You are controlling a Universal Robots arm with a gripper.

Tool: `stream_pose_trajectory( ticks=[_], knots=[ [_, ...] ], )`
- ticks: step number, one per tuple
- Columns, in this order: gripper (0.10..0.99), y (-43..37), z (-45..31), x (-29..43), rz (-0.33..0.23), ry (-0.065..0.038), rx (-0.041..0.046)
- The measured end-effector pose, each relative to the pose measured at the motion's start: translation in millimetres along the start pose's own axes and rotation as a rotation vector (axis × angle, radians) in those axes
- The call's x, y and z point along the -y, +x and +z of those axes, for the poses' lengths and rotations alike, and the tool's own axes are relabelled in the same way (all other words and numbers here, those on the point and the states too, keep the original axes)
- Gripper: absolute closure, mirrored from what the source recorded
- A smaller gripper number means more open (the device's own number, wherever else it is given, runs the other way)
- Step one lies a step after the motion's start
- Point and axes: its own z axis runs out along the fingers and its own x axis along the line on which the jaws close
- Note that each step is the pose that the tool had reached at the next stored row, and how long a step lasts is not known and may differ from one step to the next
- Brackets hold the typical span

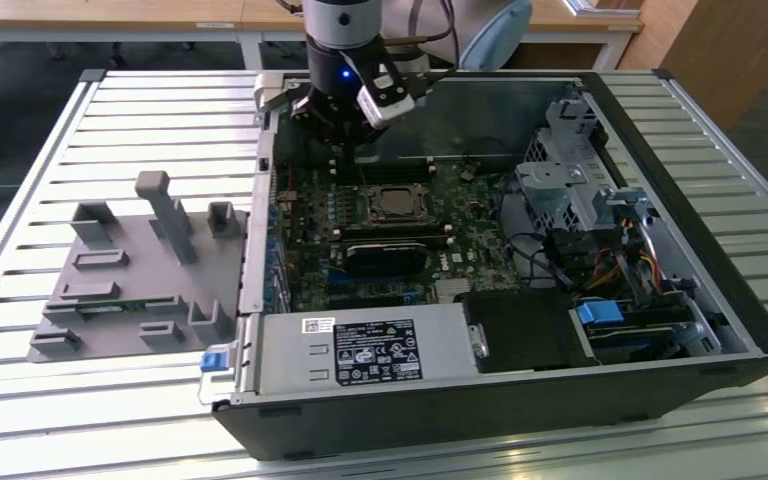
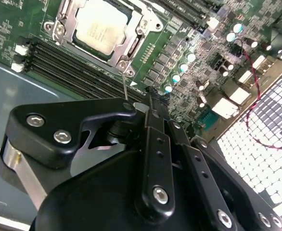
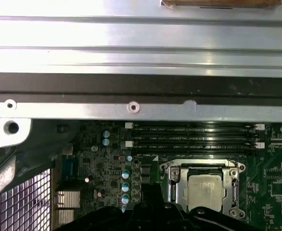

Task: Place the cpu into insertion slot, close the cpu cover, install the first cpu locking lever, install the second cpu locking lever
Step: 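Install the first cpu locking lever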

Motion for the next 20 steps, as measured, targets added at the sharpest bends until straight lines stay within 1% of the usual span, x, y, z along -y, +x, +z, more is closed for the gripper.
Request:
stream_pose_trajectory(
  ticks=[7,12,17,20],
  knots=[
    [0.980,1.0,2.1,-6.6,0.000,0.000,0.0000],
    [0.980,0.5,3.2,-7.5,0.000,0.000,-0.0001],
    [0.980,-5.2,3.7,-8.4,0.000,0.000,-0.0006],
    [0.980,-11.0,4.0,-8.8,0.000,0.000,-0.0014]
  ],
)
